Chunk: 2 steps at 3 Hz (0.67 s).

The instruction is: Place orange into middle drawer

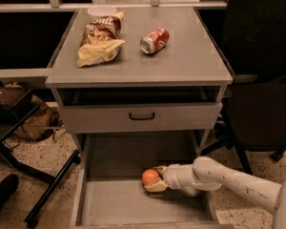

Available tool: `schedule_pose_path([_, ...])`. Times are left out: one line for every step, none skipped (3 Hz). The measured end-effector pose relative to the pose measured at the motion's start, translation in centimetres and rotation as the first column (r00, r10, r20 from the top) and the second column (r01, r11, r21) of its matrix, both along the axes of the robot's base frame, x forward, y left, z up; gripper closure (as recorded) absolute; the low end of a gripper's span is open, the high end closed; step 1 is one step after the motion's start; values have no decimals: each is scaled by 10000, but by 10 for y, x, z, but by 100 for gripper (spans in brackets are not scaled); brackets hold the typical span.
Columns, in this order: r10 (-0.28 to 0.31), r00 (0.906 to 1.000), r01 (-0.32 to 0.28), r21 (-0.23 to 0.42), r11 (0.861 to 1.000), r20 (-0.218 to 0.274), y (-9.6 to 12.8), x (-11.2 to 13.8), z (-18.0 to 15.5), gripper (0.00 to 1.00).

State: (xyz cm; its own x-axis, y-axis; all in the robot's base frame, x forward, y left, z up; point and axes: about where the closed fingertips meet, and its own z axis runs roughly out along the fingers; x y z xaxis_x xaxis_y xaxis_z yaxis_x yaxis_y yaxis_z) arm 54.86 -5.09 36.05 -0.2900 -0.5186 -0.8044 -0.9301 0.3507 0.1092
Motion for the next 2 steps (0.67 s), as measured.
schedule_pose_path([1,10000,-1,1,10000,-1,0,0,0,58])
schedule_pose_path([1,10000,-1,1,10000,-1,0,0,0,35])
